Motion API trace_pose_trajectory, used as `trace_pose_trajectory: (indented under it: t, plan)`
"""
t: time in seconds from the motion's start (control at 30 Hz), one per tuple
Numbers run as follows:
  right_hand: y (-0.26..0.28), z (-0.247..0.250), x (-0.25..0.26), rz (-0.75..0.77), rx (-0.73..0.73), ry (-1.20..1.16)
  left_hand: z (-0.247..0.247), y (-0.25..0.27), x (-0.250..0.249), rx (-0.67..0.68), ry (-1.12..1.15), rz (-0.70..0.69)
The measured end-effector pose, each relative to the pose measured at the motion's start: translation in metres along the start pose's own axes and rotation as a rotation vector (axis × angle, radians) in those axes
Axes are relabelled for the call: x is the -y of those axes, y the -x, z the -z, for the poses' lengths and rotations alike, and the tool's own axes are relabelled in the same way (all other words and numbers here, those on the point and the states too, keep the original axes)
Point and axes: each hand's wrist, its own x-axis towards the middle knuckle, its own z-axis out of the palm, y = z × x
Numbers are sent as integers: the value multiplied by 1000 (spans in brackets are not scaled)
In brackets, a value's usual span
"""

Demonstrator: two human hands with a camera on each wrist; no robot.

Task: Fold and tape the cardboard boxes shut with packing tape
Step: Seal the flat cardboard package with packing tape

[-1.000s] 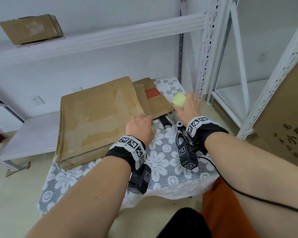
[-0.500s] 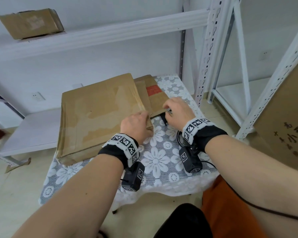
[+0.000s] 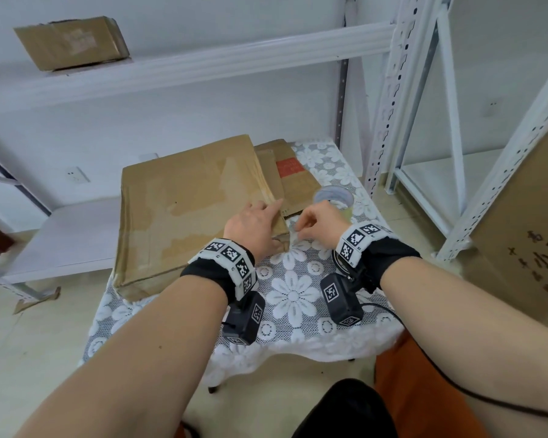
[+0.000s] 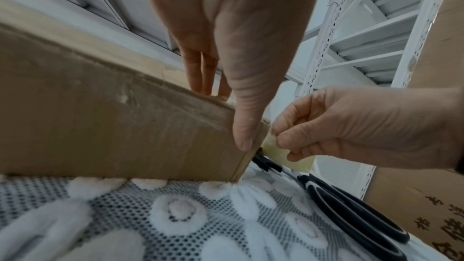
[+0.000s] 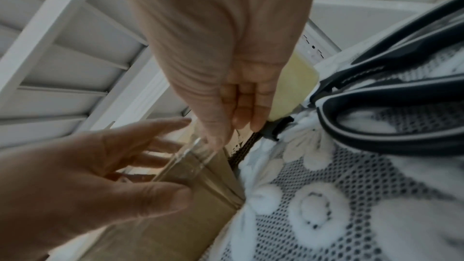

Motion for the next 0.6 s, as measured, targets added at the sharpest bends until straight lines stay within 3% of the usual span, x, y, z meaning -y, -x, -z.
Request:
trace_pose_trajectory:
  t: [0.6]
  plan:
    - [-22,-10,15,-13,-156,69,-8,-2,2,-61,70,26]
